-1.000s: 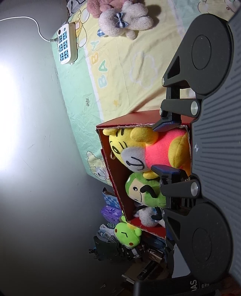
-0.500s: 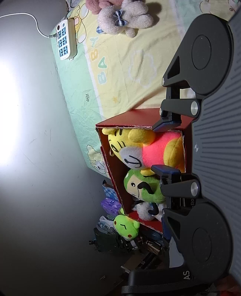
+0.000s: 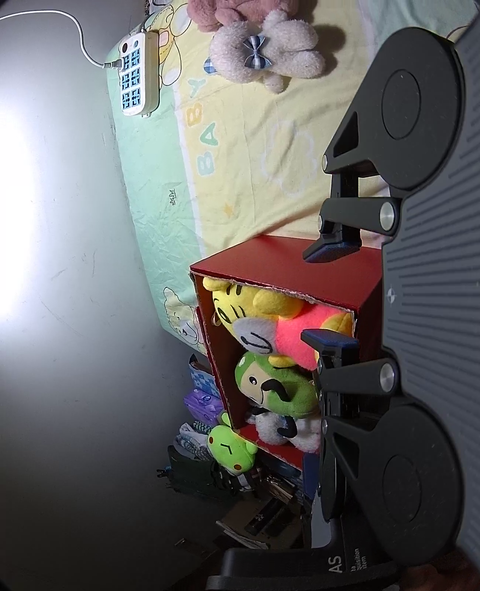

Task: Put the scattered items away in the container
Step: 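Open the right gripper and withdraw it from the box, then move the right gripper toward the white bow-tie bear on the sheet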

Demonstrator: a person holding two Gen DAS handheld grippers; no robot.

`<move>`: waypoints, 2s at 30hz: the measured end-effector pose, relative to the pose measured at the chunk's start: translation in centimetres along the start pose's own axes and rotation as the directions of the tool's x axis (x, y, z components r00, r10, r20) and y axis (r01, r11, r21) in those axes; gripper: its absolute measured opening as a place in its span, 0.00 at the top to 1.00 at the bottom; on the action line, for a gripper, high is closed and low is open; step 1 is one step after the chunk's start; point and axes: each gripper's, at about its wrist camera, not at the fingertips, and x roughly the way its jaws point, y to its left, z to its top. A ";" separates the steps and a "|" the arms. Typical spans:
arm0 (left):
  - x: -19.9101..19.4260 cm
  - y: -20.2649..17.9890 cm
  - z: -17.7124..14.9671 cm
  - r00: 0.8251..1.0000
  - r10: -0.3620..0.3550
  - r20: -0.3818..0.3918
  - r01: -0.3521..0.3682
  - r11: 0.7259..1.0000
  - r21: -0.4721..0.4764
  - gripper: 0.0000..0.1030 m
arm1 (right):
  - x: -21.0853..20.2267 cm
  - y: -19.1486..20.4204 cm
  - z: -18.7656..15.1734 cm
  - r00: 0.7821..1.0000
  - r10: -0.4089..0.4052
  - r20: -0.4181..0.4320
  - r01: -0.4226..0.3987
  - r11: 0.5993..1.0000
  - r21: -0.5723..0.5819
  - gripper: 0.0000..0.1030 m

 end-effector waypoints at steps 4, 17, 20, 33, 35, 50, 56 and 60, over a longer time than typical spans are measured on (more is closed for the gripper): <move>-0.8 -0.9 0.2 1.000 0.023 0.009 -0.023 1.000 -0.009 0.01 | -0.5 -1.0 -0.1 1.000 0.003 -0.017 -0.003 1.000 -0.005 0.58; -1.6 -3.7 -0.1 0.996 0.087 -0.019 -0.087 0.996 -0.026 0.01 | -1.2 -3.6 -0.6 0.996 0.019 -0.090 -0.022 0.999 -0.035 0.55; -1.9 -4.3 -0.2 0.995 0.093 -0.020 -0.093 0.995 -0.027 0.01 | -1.5 -4.3 -0.6 0.995 0.010 -0.098 -0.015 0.999 -0.047 0.55; -3.5 -9.5 1.0 0.999 0.027 0.019 -0.027 1.000 -0.008 0.01 | -4.0 -9.1 -1.4 0.994 -0.051 -0.096 0.049 0.999 -0.015 0.54; -3.5 -10.7 1.2 1.000 0.013 0.019 -0.013 1.000 0.019 0.01 | -4.4 -9.8 -1.4 0.995 -0.062 -0.084 0.063 0.998 0.005 0.54; -0.8 -16.3 1.1 0.986 -0.146 -0.083 0.154 0.983 0.096 0.01 | -4.9 -15.0 -0.8 0.988 -0.135 -0.076 0.143 0.983 0.113 0.54; 0.3 -17.2 1.0 0.982 -0.155 -0.111 0.167 0.981 0.103 0.01 | -5.0 -16.6 -0.9 0.984 -0.157 -0.086 0.168 0.974 0.151 0.54; 0.9 -17.9 0.9 0.978 -0.168 -0.125 0.183 0.976 0.115 0.01 | -4.9 -17.5 -0.9 0.982 -0.166 -0.092 0.180 0.968 0.177 0.54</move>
